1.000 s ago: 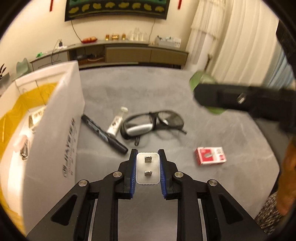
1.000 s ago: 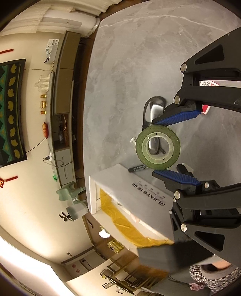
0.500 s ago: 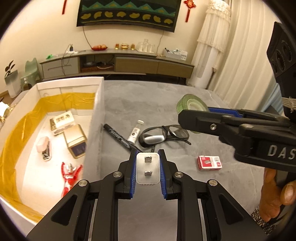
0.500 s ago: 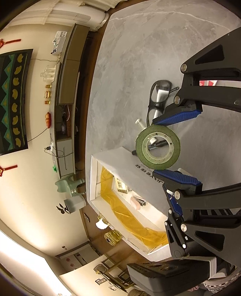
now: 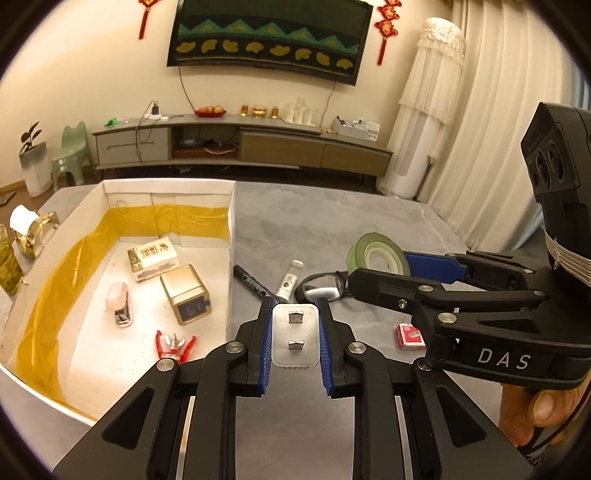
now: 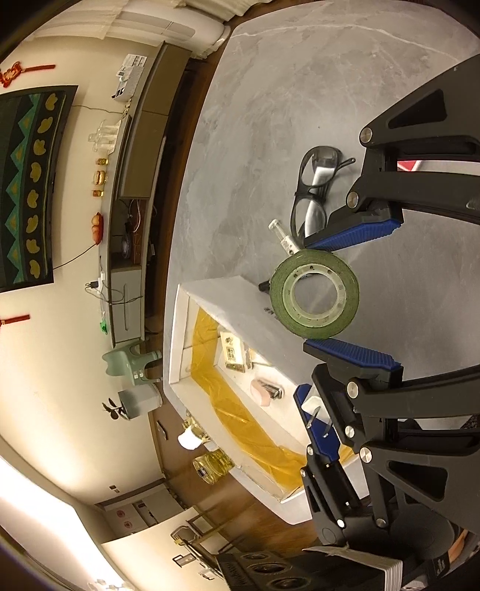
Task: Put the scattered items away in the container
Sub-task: 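Carry the charger and tape roll with both tools over the white box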
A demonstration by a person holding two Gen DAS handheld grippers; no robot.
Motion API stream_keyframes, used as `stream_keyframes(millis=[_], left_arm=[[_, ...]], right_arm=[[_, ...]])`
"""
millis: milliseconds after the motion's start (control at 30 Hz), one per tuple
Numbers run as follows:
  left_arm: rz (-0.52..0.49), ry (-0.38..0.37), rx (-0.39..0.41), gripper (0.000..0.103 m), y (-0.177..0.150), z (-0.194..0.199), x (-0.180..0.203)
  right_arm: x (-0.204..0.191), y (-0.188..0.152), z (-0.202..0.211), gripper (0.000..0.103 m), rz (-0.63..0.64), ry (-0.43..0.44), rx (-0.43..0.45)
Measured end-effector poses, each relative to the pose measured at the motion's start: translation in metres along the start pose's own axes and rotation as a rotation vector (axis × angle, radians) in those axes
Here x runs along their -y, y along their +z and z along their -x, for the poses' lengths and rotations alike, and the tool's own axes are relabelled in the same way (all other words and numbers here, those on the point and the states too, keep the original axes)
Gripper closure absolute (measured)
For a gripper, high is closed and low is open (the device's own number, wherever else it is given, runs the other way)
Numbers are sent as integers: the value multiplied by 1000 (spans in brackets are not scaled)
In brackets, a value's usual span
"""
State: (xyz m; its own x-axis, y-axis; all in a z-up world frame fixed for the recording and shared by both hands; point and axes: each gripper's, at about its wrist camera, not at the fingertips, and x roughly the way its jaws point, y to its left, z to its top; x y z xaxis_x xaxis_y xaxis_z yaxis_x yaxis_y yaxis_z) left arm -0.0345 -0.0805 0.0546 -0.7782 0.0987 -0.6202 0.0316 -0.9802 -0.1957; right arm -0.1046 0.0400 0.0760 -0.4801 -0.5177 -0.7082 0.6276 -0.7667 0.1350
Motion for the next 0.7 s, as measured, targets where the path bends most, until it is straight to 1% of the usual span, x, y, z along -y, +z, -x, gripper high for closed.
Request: stream_keyframes(millis=[267,567,700], left_arm=[[15,5,13,81,1,9,-9],[54,23,27,81,0,19,-31],[70,27,20,81,-2,19,-41]], right_arm=[[-27,5,5,53,33,17,37],[-47,10,-9,53,42,22,24],[-55,11,-15,53,45,23,24]])
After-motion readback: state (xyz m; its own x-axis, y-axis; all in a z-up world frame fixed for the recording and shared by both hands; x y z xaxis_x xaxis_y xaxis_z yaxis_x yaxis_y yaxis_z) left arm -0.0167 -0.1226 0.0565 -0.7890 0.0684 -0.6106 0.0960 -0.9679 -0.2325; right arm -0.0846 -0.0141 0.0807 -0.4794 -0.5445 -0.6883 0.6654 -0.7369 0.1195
